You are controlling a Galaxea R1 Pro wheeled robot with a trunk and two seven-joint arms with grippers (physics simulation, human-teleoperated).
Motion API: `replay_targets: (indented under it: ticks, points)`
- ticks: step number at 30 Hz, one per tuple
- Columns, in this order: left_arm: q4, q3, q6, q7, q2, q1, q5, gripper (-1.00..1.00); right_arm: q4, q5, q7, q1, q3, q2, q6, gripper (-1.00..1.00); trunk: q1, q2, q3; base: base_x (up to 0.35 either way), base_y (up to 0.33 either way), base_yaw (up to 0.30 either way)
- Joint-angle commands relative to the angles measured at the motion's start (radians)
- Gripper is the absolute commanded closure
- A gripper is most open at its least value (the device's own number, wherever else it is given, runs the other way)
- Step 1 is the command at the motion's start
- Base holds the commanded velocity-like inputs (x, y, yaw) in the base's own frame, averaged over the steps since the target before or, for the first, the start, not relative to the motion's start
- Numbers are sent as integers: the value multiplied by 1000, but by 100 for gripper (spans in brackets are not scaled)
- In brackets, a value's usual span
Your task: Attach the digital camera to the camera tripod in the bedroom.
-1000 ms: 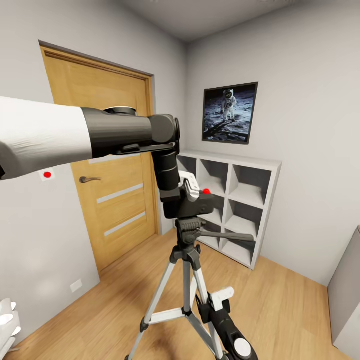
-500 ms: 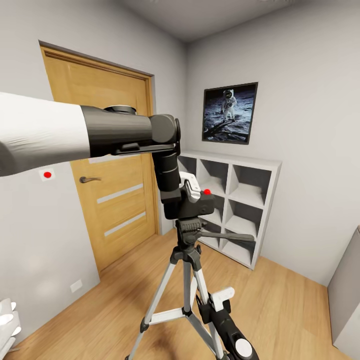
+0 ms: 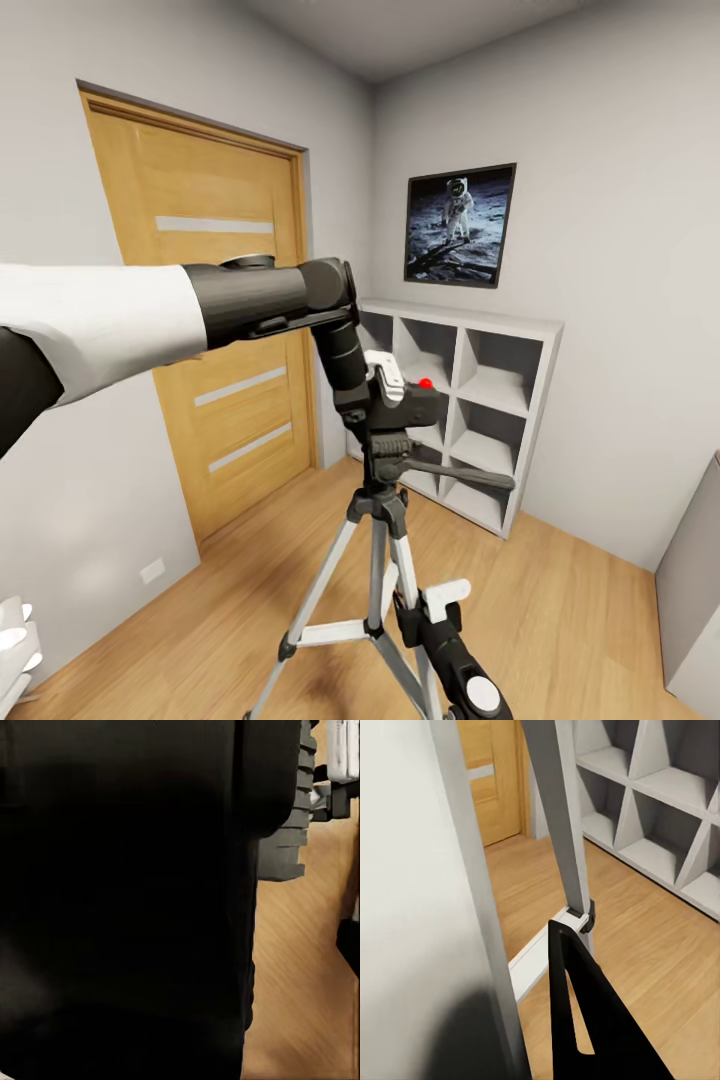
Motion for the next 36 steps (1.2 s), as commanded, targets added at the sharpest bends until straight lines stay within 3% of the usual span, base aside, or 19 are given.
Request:
replay_targets:
  ticks: [1,19,22,27,29,36]
  points:
    - [-38,-1,24,-6,-1,0,36,-100,-1,7,1,0,-1,1,-3,100,0,-1,-1,0,0,0]
    - [-32,13,25,-7,15,1,34,-100,-1,7,1,0,-1,1,-3,100,0,-1,-1,0,0,0]
    - [-32,31,26,-7,24,0,34,-100,-1,7,1,0,-1,1,-3,100,0,-1,-1,0,0,0]
    - [-33,118,27,-6,56,-1,33,-100,-1,7,2,0,-1,1,-3,100,0,-1,-1,0,0,0]
    - [-34,135,27,-6,67,-2,33,-100,-1,7,2,0,-1,1,-3,100,0,-1,-1,0,0,0]
    - [-33,157,27,-6,101,-2,32,-100,-1,7,2,0,-1,1,-3,100,0,-1,-1,0,0,0]
